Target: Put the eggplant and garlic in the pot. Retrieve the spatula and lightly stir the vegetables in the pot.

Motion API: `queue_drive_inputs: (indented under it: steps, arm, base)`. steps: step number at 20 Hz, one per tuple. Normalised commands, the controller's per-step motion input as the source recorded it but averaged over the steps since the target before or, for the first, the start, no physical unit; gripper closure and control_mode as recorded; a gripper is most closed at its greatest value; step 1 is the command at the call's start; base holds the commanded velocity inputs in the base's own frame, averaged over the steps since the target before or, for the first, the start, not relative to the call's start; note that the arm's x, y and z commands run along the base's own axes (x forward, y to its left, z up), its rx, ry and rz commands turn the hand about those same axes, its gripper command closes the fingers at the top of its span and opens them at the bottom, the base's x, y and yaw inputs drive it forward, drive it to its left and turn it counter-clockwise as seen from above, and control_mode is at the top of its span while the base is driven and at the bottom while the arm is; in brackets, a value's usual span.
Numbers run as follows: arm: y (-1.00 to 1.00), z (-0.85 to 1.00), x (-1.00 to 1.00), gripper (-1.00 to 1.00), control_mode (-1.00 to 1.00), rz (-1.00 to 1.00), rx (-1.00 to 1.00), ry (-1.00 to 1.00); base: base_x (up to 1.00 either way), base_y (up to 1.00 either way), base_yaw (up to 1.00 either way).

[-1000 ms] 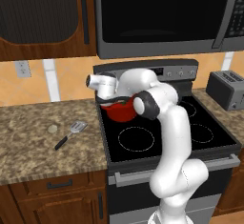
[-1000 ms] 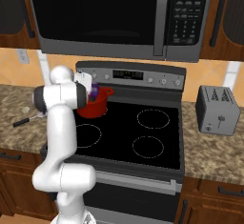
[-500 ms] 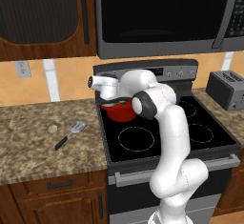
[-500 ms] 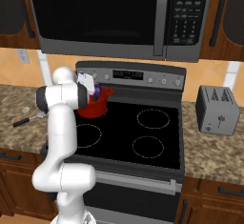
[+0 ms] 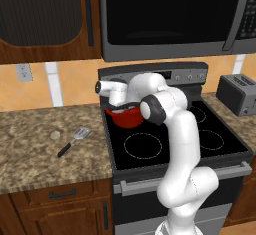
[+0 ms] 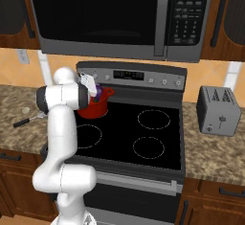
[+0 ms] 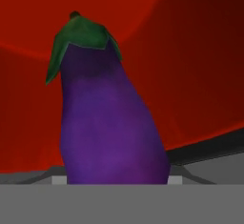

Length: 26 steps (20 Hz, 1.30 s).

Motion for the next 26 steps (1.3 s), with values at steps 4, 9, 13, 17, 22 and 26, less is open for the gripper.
queue_drive_inputs:
  steps: [4,9,13,17,22,26]
  arm:
    - [0.16,-0.28,0.06,-1.00,-1.00,0.00,0.00,0.00]
    - [0.02,-0.01,0.01,-1.00,-1.00,0.00,0.01,0.00]
    - [0.00,0.24,0.00,-1.00,-1.00,0.00,0.04,-0.01]
    - [0.00,0.70,-0.06,-1.00,-1.00,0.00,0.07,-0.03]
    - [0.04,0.56,-0.71,-1.00,-1.00,0.03,0.17,0.00]
    - [0.36,0.20,-1.00,-1.00,-1.00,0.09,0.20,-0.09]
  base:
    - [0.00,0.00,0.00]
    - [0.00,0.00,0.00]
    - [0.00,0.00,0.00]
    - [0.00,0.00,0.00]
    - [0.00,0.00,0.00]
    - [0.00,0.00,0.00]
